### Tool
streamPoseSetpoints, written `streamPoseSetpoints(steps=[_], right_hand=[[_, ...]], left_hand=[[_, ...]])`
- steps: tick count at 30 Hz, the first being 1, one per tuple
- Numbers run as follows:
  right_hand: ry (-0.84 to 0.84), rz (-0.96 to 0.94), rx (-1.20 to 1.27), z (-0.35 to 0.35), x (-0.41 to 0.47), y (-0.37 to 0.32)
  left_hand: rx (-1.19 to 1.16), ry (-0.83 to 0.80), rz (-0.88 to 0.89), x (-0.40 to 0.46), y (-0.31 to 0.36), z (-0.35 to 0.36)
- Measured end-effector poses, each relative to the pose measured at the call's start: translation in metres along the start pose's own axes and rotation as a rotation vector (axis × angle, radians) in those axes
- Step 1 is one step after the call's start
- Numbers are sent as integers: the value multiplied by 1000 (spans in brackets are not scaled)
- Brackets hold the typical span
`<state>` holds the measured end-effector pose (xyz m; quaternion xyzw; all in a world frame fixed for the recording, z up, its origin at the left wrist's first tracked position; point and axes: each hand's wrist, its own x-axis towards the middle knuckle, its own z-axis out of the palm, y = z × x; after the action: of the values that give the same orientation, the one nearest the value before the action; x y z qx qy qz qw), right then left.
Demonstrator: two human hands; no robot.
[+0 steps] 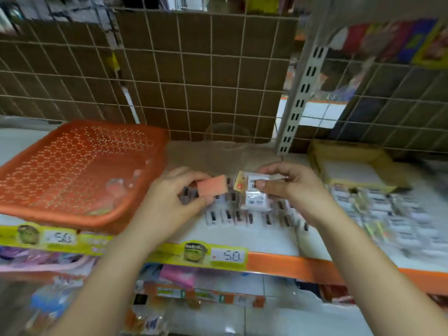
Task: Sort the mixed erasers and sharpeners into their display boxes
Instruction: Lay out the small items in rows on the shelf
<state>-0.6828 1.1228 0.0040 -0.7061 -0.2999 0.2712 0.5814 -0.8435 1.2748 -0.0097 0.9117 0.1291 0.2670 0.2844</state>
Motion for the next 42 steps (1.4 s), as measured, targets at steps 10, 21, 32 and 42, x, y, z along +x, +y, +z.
streamPoseSetpoints(steps=[10,21,32,42], right_hand=[[186,64,-47,-128,-56,33],[265,84,-392,-160,-45,60],[275,-185,-889,-149,-51,60],[2,13,-18,-149,-114,36]], left_hand=[[-55,-93,-20,6,76,97],[-61,-118,-40,1,100,128],[-53,-32,-17,-16,124,126],[-56,-24,67,-14,169,151]])
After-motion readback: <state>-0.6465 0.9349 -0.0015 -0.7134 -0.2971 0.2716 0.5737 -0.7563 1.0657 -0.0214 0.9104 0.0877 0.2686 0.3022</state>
